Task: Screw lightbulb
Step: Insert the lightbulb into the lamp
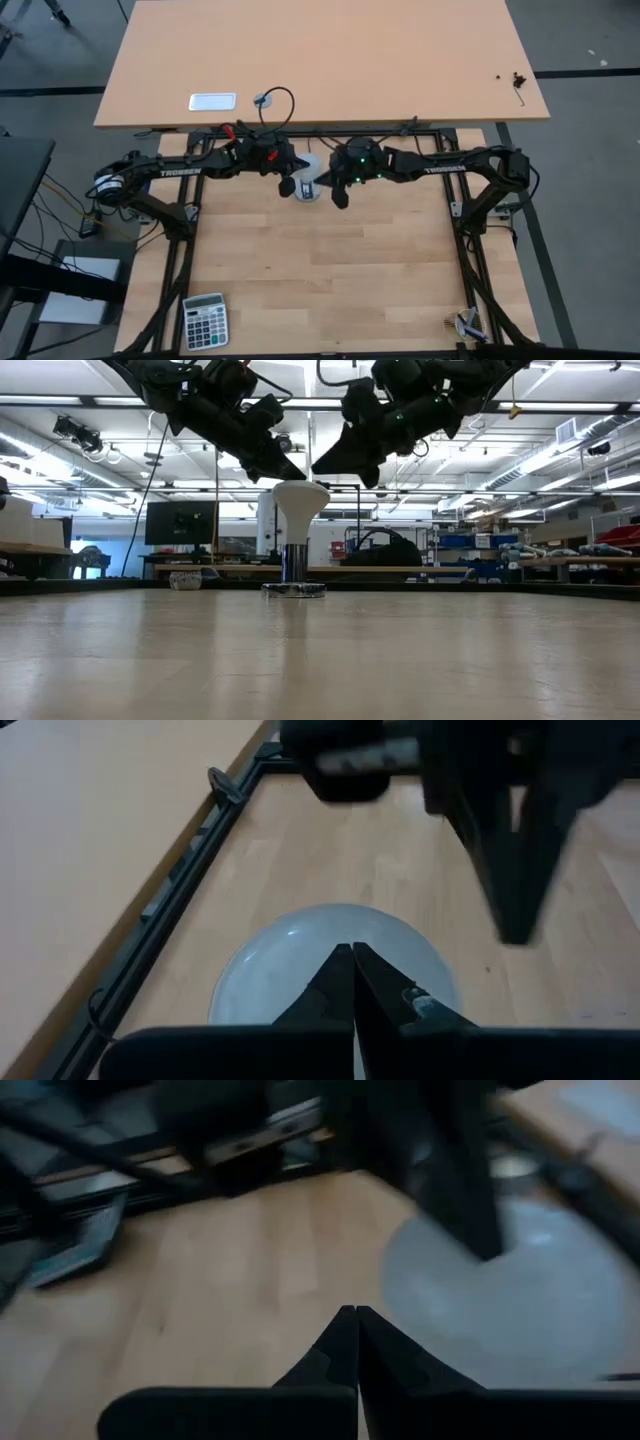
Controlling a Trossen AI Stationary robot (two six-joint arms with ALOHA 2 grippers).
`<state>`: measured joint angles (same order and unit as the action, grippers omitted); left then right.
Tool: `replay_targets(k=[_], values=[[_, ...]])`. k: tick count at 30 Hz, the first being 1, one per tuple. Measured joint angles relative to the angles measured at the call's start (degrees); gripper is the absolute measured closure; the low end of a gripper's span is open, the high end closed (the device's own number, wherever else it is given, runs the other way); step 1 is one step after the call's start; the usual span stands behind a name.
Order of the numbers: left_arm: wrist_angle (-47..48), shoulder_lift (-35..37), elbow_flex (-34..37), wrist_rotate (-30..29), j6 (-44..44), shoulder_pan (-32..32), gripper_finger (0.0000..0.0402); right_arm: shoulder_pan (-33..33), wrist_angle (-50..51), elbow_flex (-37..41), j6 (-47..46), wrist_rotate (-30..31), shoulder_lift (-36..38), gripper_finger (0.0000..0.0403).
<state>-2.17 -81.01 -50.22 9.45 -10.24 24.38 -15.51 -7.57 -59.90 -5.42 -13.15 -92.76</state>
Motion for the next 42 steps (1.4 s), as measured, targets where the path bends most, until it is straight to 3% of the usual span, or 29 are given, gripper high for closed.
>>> replay_targets(k=[6, 20, 28, 42], values=[[0.02, 0.00, 0.00, 0.02, 0.00, 0.00, 0.0402, -3.68, 2.66, -0.02, 1.36, 10.51, 1.38, 0.0393], [0.59, 0.07, 0.04, 0.50, 0.13, -0.04, 0.0402, -3.83, 2.62, -0.11, -0.16, 7.53, -1.61, 0.0392], [0.26, -0.04, -0.04, -1.37, -0.31, 0.07, 0.0402, -1.16, 2.82, 0.02, -0.65, 0.17, -1.89, 0.0392], [0.58, 1.52, 0.13, -2.26, -0.56, 0.24, 0.0402, -3.01, 3.82, -4.51, 2.07, 4.24, -1.80, 0.0392]])
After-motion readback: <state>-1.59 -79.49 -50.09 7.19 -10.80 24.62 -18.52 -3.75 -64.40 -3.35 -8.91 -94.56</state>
